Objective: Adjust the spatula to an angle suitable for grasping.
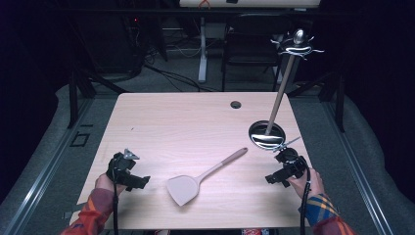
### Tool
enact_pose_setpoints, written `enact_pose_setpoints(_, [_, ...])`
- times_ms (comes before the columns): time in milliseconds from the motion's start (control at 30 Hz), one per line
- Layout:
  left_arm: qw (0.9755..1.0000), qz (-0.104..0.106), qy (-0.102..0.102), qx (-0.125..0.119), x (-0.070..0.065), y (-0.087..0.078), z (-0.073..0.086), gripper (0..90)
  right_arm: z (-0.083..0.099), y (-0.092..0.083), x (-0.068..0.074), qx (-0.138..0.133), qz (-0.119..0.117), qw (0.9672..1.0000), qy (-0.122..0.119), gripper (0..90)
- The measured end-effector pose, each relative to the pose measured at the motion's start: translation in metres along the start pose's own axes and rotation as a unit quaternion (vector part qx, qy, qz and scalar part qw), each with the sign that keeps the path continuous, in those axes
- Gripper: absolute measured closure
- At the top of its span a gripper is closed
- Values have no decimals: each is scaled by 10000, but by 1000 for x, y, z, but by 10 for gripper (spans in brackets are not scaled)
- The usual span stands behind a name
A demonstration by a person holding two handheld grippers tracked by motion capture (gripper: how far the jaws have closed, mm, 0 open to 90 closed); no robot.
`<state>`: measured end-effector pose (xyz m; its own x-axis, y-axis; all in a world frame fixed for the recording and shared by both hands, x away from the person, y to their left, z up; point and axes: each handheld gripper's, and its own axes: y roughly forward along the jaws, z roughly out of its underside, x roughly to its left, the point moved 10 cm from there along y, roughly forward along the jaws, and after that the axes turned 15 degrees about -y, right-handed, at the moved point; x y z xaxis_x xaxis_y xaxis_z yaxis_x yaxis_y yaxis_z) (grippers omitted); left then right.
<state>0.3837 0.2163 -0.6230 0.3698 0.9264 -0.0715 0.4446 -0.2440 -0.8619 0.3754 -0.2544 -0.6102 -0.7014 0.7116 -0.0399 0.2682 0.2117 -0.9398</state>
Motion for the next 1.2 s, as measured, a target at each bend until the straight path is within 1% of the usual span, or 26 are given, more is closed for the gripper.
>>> enact_pose_setpoints(100, [10000,2,42,19,-2,0,0,94,0,0,1,-9,-33,10000,-4,22])
enact_pose_setpoints(133, [9999,-26,94,40,-4,1,1,134,-2,1,1,-71,5,10000,25,22])
enact_pose_setpoints(200, [9999,-8,116,85,-5,0,2,146,-1,1,1,-23,-6,10000,-10,24])
enact_pose_setpoints(267, [9997,-28,198,142,-9,0,3,206,-1,1,0,104,35,9998,-140,29])
enact_pose_setpoints(300, [9996,-11,223,145,-11,-1,4,239,-1,1,0,83,47,9999,-127,30])
enact_pose_setpoints(367, [9995,31,295,140,-15,-2,4,331,-2,1,2,63,32,9999,-130,31])
enact_pose_setpoints(400, [9995,31,295,140,-15,-2,4,373,-3,2,4,-27,27,10000,-66,34])
enact_pose_setpoints(433, [9994,19,333,85,-17,-2,3,416,-2,1,2,86,38,9998,-175,38])
enact_pose_setpoints(467, [9992,92,381,92,-19,-4,3,470,-3,2,3,8,58,9999,-96,41])
enact_pose_setpoints(500, [9987,239,458,45,-27,-6,2,533,-2,2,2,81,43,9998,-166,42])
enact_pose_setpoints(533, [9987,239,458,45,-27,-6,2,572,-2,2,2,81,43,9998,-166,42])
enact_pose_setpoints(567, [9982,328,495,41,-31,-6,2,572,-1,3,2,121,32,9997,-194,42])
enact_pose_setpoints(600, [9976,383,565,64,-36,-6,3,673,-1,4,3,166,26,9996,-230,43])
enact_pose_setpoints(633, [9959,510,732,139,-44,-6,4,712,-1,5,3,184,5,9995,-258,43])
enact_pose_setpoints(667, [9949,552,817,202,-47,-4,6,759,-1,5,3,186,14,9995,-251,44])
enact_pose_setpoints(700, [9940,536,908,293,-50,-3,8,813,-2,6,4,131,4,9997,-221,46])
enact_pose_setpoints(733, [9940,536,908,293,-50,-3,8,859,-2,6,4,131,4,9997,-221,46])
enact_pose_setpoints(767, [9931,525,968,397,-52,-1,10,859,-3,6,5,105,-19,9997,-200,46])
enact_pose_setpoints(800, [9914,542,1047,560,-58,1,14,900,-2,5,5,145,-51,9996,-246,47])
enact_pose_setpoints(900, [9885,647,1161,724,-68,1,18,900,-3,5,5,105,4,9996,-261,50])
enact_pose_setpoints(967, [9870,646,1217,823,-74,4,20,900,-4,2,3,81,80,9994,-313,56])
enact_pose_setpoints(1000, [9870,646,1217,823,-74,4,20,900,-4,2,3,81,80,9994,-313,56])
enact_pose_setpoints(1033, [9853,608,1276,961,-76,9,22,900,-5,1,2,68,101,9994,-330,58])
enact_pose_setpoints(1100, [9849,576,1301,985,-76,11,22,900,-6,3,3,2,116,9996,-266,58])
enact_pose_setpoints(1133, [9852,550,1280,996,-75,15,19,900,-4,2,2,102,89,9993,-353,58])
enact_pose_setpoints(1200, [9861,599,1238,936,-75,15,14,900,-5,3,2,53,128,9994,-314,58])
